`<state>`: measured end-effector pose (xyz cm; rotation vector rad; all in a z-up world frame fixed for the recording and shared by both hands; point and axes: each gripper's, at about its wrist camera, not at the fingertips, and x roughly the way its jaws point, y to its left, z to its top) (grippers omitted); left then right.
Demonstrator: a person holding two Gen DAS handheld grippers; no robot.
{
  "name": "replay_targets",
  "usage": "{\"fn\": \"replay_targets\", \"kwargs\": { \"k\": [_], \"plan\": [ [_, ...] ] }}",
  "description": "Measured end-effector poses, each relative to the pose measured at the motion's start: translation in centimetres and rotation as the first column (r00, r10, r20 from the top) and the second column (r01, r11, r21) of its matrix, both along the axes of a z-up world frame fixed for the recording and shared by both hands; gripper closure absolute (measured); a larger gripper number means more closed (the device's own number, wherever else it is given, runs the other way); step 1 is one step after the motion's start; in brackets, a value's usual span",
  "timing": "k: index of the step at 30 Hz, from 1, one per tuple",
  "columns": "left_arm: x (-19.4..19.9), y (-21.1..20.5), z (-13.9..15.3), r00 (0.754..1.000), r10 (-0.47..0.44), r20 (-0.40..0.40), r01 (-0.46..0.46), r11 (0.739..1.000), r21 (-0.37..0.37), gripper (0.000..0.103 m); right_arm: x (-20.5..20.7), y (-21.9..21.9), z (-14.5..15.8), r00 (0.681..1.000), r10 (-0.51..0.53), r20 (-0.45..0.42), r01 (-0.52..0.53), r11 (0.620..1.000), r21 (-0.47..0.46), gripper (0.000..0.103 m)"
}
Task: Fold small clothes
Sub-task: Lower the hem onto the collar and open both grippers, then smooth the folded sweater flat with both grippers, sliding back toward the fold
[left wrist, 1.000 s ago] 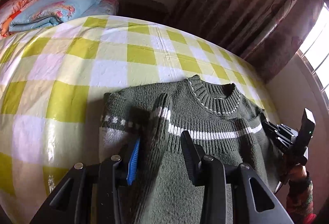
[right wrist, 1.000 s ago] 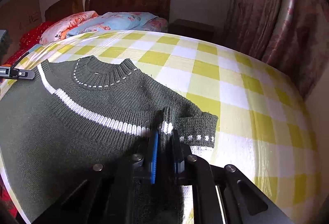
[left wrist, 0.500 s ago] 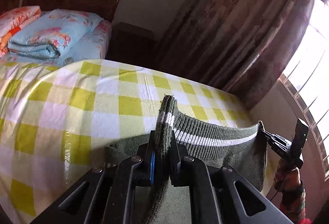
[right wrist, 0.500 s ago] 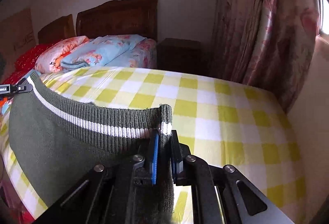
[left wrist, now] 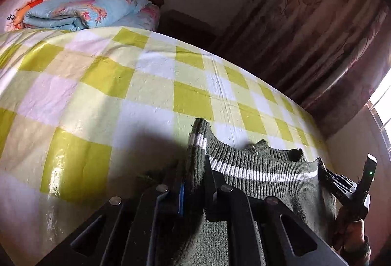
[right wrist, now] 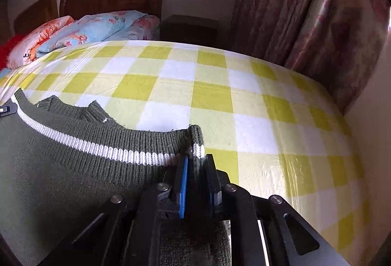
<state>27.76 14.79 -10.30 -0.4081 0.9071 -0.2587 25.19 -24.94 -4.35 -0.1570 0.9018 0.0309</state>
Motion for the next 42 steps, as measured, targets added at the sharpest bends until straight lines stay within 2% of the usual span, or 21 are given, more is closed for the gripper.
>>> {"fn": "replay_targets", "kwargs": {
  "k": [1, 2, 3, 5, 7, 9, 10, 11, 13, 16, 18, 19, 20, 21, 24, 27, 30, 32, 37, 40, 42],
  "plan": [
    [0.0, 0.0, 0.0, 1.0, 0.002, 0.001, -0.002, 1.0, -0.002, 0.09, 0.1, -0.3, 0.1, 1.0, -0.021, 0.003, 0.021, 1.0, -0.004, 0.075],
    [0.0, 0.1, 0.0, 1.0, -0.001, 0.002, 0.001, 1.0, -0.008, 0.09, 0.2, -0.7, 0.1, 0.998, -0.055, 0.004, 0.055, 0.998, -0.009, 0.0],
    [0.0, 0.2, 0.1, 1.0, -0.002, 0.0, 0.002, 1.0, -0.013, 0.089, 0.5, -1.4, 0.2, 0.996, -0.088, -0.003, 0.088, 0.996, 0.012, 0.0],
    [-0.7, 0.4, 1.7, 0.998, 0.057, 0.011, -0.057, 0.998, 0.031, 0.086, 0.4, -3.3, 0.6, 0.994, -0.108, -0.015, 0.109, 0.982, 0.152, 0.0],
    [-2.8, 0.3, 4.0, 0.985, 0.141, 0.095, -0.149, 0.986, 0.075, 0.082, -1.0, -4.2, 1.9, 0.988, -0.152, 0.021, 0.143, 0.963, 0.228, 0.0],
    [-4.8, -0.5, 5.9, 0.971, 0.164, 0.172, -0.177, 0.982, 0.064, 0.07, -2.5, -3.1, 3.5, 0.992, -0.11, 0.068, 0.087, 0.955, 0.285, 0.0],
    [-5.6, -1.3, 6.5, 0.969, 0.144, 0.199, -0.157, 0.986, 0.049, 0.068, -3.1, -1.9, 4.1, 0.995, -0.065, 0.081, 0.037, 0.953, 0.302, 0.0],
    [-6.0, -2.4, 6.9, 0.971, 0.102, 0.215, -0.114, 0.992, 0.047, 0.067, -3.6, 0.4, 4.6, 0.996, 0.013, 0.085, -0.038, 0.953, 0.302, 0.0],
    [-6.0, -5.3, 6.8, 0.979, -0.022, 0.203, 0.0, 0.994, 0.106, 0.067, -3.9, 4.4, 4.6, 0.989, 0.131, 0.073, -0.145, 0.954, 0.262, 0.0],
    [-5.0, -9.0, 5.2, 0.978, -0.135, 0.158, 0.094, 0.965, 0.243, 0.067, -4.0, 10.3, 3.0, 0.963, 0.269, 0.026, -0.27, 0.954, 0.133, 0.0],
    [-4.0, -9.7, 2.6, 0.984, -0.163, 0.066, 0.137, 0.948, 0.289, 0.067, -4.0, 12.4, 1.0, 0.951, 0.31, -0.017, -0.307, 0.948, 0.082, 0.0],
    [-3.6, -9.4, 1.7, 0.985, -0.173, 0.022, 0.161, 0.951, 0.265, 0.068, -3.9, 12.9, -0.2, 0.95, 0.311, -0.039, -0.308, 0.949, 0.063, 0.0],
    [-3.9, -8.5, 2.0, 0.984, -0.17, 0.055, 0.154, 0.963, 0.219, 0.066, -3.8, 12.4, -0.5, 0.954, 0.298, -0.025, -0.295, 0.952, 0.085, 0.0],
    [-3.8, -7.8, 1.9, 0.987, -0.155, 0.05, 0.143, 0.972, 0.186, 0.067, -3.4, 11.8, -0.6, 0.96, 0.276, -0.042, -0.27, 0.956, 0.115, 0.0],
    [-3.7, -6.3, 1.3, 0.985, -0.167, 0.052, 0.161, 0.981, 0.104, 0.067, -2.5, 9.1, -0.8, 0.977, 0.204, -0.068, -0.191, 0.969, 0.159, 0.0],
    [-3.8, -5.7, 1.2, 0.986, -0.155, 0.058, 0.151, 0.986, 0.068, 0.07, -2.5, 6.3, -0.3, 0.992, 0.114, -0.057, -0.104, 0.983, 0.153, 0.0],
    [-3.9, -5.8, 1.2, 0.986, -0.155, 0.058, 0.151, 0.986, 0.065, 0.07, -2.1, 3.4, 0.1, 0.998, 0.049, -0.044, -0.043, 0.99, 0.132, 0.0],
    [-3.8, -5.6, 1.1, 0.986, -0.153, 0.058, 0.15, 0.987, 0.059, 0.07, -1.9, 2.0, 0.0, 0.997, 0.068, -0.031, -0.061, 0.979, 0.192, 0.0],
    [-3.7, -5.1, 0.8, 0.987, -0.152, 0.059, 0.15, 0.988, 0.025, 0.07, -2.4, 2.3, 0.0, 0.998, 0.066, -0.006, -0.064, 0.985, 0.158, 0.0],
    [-3.5, -5.1, 0.9, 0.988, -0.144, 0.049, 0.144, 0.989, 0.021, 0.07, -2.8, 0.8, 0.3, 0.998, 0.064, 0.018, -0.066, 0.963, 0.262, 0.0],
    [-3.3, -6.1, 1.5, 0.992, -0.126, 0.017, 0.124, 0.988, 0.091, 0.07, -2.9, 0.1, 0.4, 0.998, 0.059, 0.024, -0.063, 0.949, 0.31, 0.0]
  ]
}}
